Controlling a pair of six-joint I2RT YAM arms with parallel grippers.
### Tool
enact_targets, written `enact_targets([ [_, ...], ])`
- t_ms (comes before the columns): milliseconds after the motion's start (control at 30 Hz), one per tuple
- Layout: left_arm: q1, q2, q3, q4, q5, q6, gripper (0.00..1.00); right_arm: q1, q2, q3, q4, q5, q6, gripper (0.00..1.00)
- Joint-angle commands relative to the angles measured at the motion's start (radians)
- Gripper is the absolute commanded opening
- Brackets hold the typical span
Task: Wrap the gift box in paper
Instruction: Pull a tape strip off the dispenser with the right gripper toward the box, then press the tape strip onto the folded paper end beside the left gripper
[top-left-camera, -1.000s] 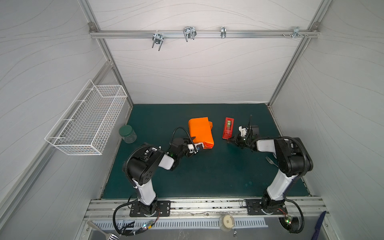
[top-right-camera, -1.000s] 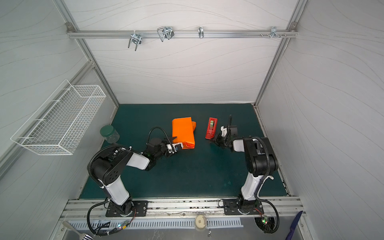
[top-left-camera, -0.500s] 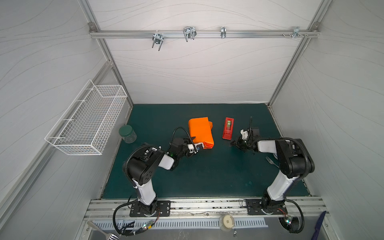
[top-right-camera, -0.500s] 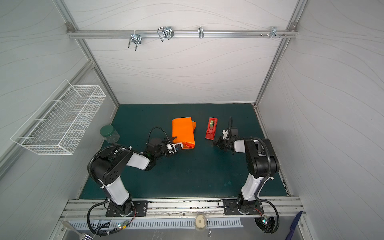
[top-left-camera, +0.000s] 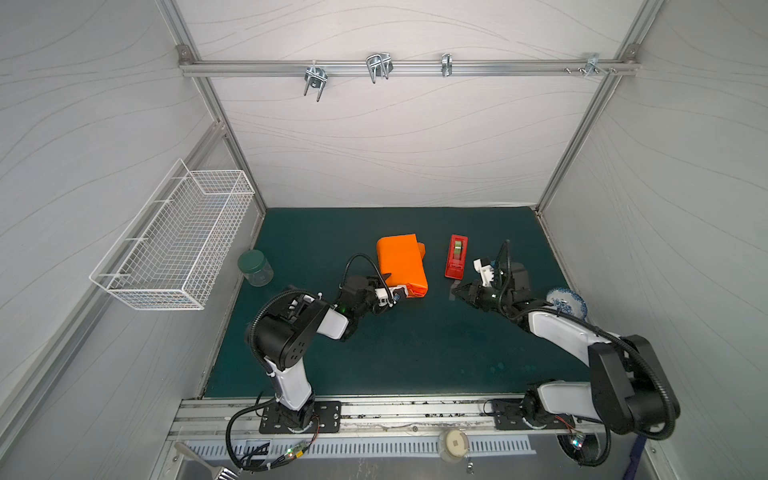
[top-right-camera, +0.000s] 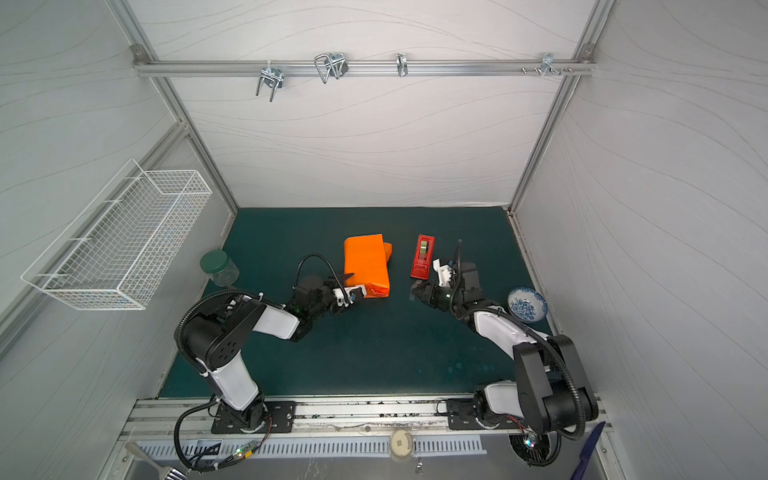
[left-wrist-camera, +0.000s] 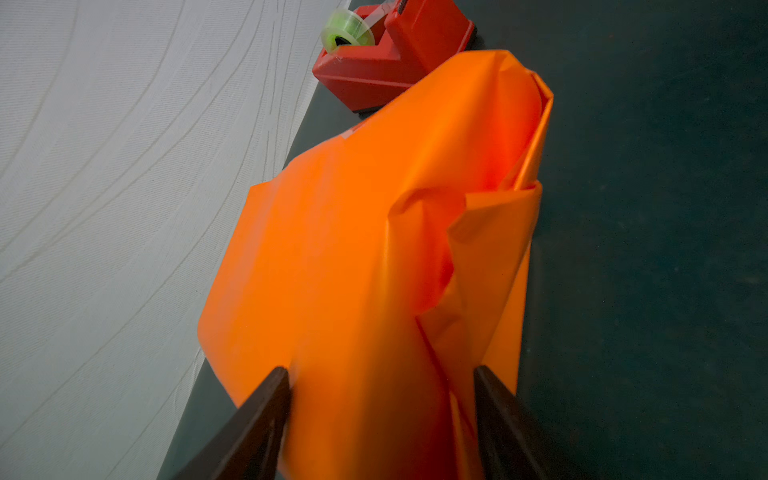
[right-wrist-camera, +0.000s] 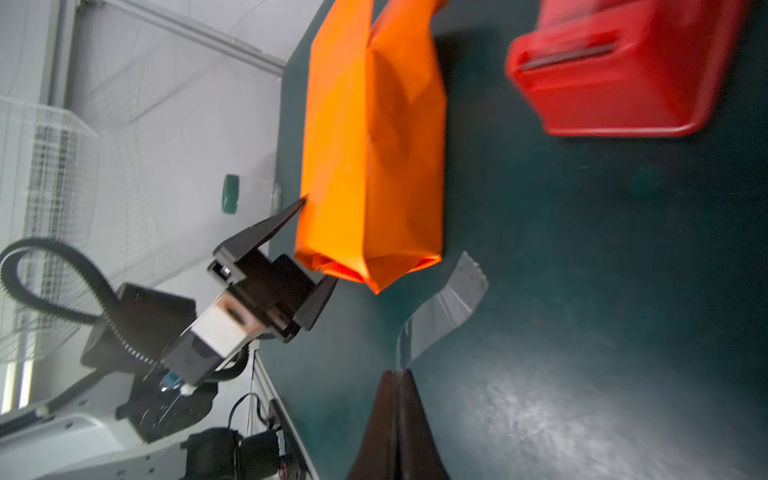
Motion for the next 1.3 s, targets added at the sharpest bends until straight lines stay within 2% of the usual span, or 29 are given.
enact_targets([
  [0,0.008,0.044,0.0,-0.13,-0.037,-0.002,0.7,0.074,0.013,0.019,0.083,-0.049,0.026,0.0],
  [200,0.008,0.044,-0.001,-0.129,-0.037,-0.004,0.7,0.177,0.112,0.092,0.171,-0.07,0.056,0.0],
  [400,0.008,0.043,0.0,-0.126,-0.037,-0.005,0.7,0.235,0.191,0.171,0.178,-0.068,0.044,0.0],
  [767,0.008,0.046,0.0,-0.126,-0.039,-0.006,0.7,0.258,0.321,0.247,0.203,-0.076,-0.013,0.0],
  [1267,0.008,0.046,0.001,-0.126,-0.039,-0.007,0.7,0.288,0.382,0.26,0.194,-0.064,-0.034,0.0],
])
